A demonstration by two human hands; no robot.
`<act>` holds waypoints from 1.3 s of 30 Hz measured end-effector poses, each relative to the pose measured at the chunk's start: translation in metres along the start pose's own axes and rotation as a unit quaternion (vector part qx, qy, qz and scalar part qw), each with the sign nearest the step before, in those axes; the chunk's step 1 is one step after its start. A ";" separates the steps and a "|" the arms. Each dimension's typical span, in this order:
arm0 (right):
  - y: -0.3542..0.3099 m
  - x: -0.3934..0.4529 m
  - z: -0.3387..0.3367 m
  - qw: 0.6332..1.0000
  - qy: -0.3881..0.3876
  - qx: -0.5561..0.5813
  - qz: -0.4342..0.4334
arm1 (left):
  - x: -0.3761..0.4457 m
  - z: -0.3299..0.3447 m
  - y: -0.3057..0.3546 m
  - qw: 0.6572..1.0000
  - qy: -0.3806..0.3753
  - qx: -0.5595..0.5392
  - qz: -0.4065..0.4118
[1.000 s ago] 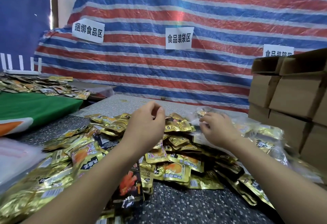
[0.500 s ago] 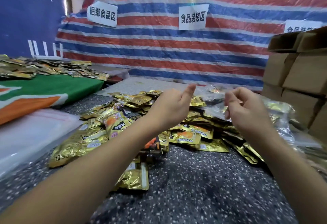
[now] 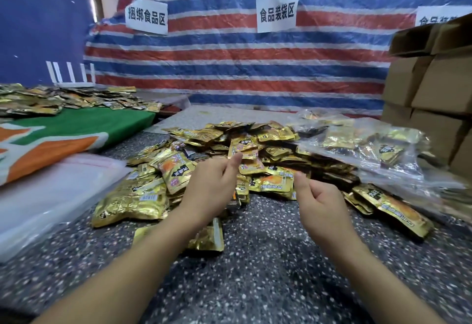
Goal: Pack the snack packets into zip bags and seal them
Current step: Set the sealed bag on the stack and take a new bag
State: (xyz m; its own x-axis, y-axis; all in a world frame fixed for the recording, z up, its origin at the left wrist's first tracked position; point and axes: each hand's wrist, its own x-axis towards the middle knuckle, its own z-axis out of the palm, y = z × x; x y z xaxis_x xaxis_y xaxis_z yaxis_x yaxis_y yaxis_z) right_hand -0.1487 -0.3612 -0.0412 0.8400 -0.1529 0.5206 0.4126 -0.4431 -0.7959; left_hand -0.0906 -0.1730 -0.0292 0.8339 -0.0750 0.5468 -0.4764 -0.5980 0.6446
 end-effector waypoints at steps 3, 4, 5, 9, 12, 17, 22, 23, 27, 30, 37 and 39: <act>0.010 -0.005 0.003 0.999 -0.025 -0.022 -0.013 | -0.005 0.004 -0.010 1.000 -0.001 0.007 -0.012; 0.012 -0.007 0.004 0.999 -0.038 -0.034 -0.011 | -0.004 0.001 -0.011 1.000 0.003 0.000 -0.013; 0.014 -0.008 0.005 0.998 -0.049 -0.044 -0.005 | 0.000 -0.004 -0.012 1.000 0.013 -0.001 -0.012; 0.014 -0.010 0.008 0.997 -0.073 -0.030 0.023 | 0.029 -0.044 -0.026 0.992 0.052 0.116 -0.010; 0.012 -0.011 0.010 0.997 -0.068 -0.036 -0.002 | 0.055 -0.080 -0.056 0.971 0.088 0.213 -0.058; 0.010 -0.013 0.013 0.994 -0.091 -0.063 -0.019 | 0.073 -0.127 -0.137 0.891 0.082 0.392 -0.213; 0.011 -0.015 0.015 0.992 -0.103 -0.071 -0.033 | 0.061 -0.137 -0.203 0.853 -0.019 0.384 -0.353; 0.011 -0.015 0.015 0.991 -0.105 -0.072 -0.035 | 0.058 -0.136 -0.208 0.852 -0.030 0.385 -0.354; 0.013 -0.015 0.015 0.990 -0.108 -0.072 -0.045 | 0.052 -0.136 -0.208 0.844 -0.058 0.410 -0.341; 0.014 -0.015 0.015 0.989 -0.113 -0.077 -0.050 | 0.047 -0.136 -0.197 0.837 -0.076 0.443 -0.311; 0.014 -0.016 0.014 0.987 -0.118 -0.092 -0.063 | 0.054 -0.135 -0.172 0.835 -0.086 0.441 -0.318; 0.013 -0.016 0.015 0.987 -0.118 -0.091 -0.062 | 0.057 -0.129 -0.155 0.854 -0.048 0.410 -0.317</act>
State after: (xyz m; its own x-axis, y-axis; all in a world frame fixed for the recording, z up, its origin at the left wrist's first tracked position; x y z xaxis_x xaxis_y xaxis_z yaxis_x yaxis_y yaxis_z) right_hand -0.1511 -0.3516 -0.0646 0.8550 0.1128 0.5062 0.4645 -0.6006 -0.6508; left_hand -0.0045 0.0184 -0.0292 0.8896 0.4292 0.1562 0.4013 -0.8978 0.1817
